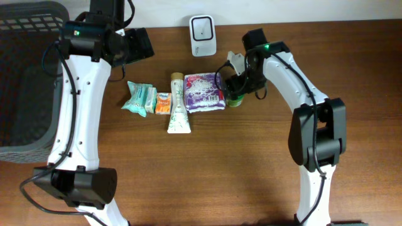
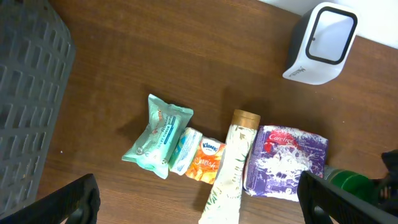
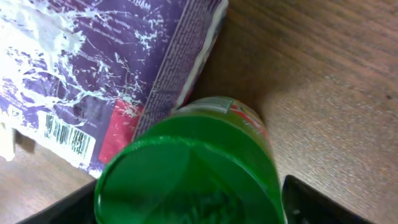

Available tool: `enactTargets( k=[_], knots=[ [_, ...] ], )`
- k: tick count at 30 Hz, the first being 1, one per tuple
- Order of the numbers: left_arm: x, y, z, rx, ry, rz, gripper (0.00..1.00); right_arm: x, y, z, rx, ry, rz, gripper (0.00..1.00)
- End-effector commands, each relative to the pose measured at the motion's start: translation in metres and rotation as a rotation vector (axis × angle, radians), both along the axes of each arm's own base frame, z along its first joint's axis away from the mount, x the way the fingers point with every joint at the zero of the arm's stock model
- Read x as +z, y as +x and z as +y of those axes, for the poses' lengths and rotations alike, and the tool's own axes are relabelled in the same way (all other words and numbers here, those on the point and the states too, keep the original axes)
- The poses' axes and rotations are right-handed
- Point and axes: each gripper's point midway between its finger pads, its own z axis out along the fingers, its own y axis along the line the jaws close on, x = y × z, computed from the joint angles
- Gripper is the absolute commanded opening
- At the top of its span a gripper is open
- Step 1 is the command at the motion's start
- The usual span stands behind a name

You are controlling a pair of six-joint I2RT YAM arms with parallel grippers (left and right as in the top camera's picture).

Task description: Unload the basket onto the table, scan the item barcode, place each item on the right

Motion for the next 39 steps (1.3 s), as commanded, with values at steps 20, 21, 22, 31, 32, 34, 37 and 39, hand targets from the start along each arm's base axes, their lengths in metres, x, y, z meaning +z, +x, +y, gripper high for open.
enactTargets(
  k=[20,21,22,31,32,34,37,39],
  knots=[
    [0.001,0.001,0.005,-0.001,0.017,-0.005,0.99,0.007,-0.023,-0.016,-0.657,-0.12,0.219,0.99],
    [0.001,0.001,0.005,-0.001,0.017,-0.005,0.99,0.007,-0.022,-0.02,-0.601,-0.147,0.195,0.99],
    [0.001,0.001,0.005,-0.001,0.017,-0.005,0.99,0.006,-0.02,-0.026,-0.522,-0.185,0.159,0.99],
    [0.001,0.001,0.005,-0.002,0.017,-0.005,0.99,0.004,-0.019,-0.022,-0.57,-0.19,0.159,0.87],
    [0.001,0.001,0.005,-0.002,0.017,-0.005,0.99,0.004,-0.019,-0.023,-0.59,-0.191,0.161,0.85],
    [0.001,0.001,0.005,-0.001,0.017,-0.005,0.99,0.004,-0.02,-0.022,-0.608,-0.188,0.165,0.84],
    [0.001,0.001,0.005,-0.001,0.017,-0.005,0.99,0.001,-0.022,-0.023,-0.624,-0.19,0.18,0.81],
    [0.001,0.001,0.005,-0.001,0.017,-0.005,0.99,-0.003,-0.025,-0.023,-0.627,-0.196,0.189,0.78]
  ],
)
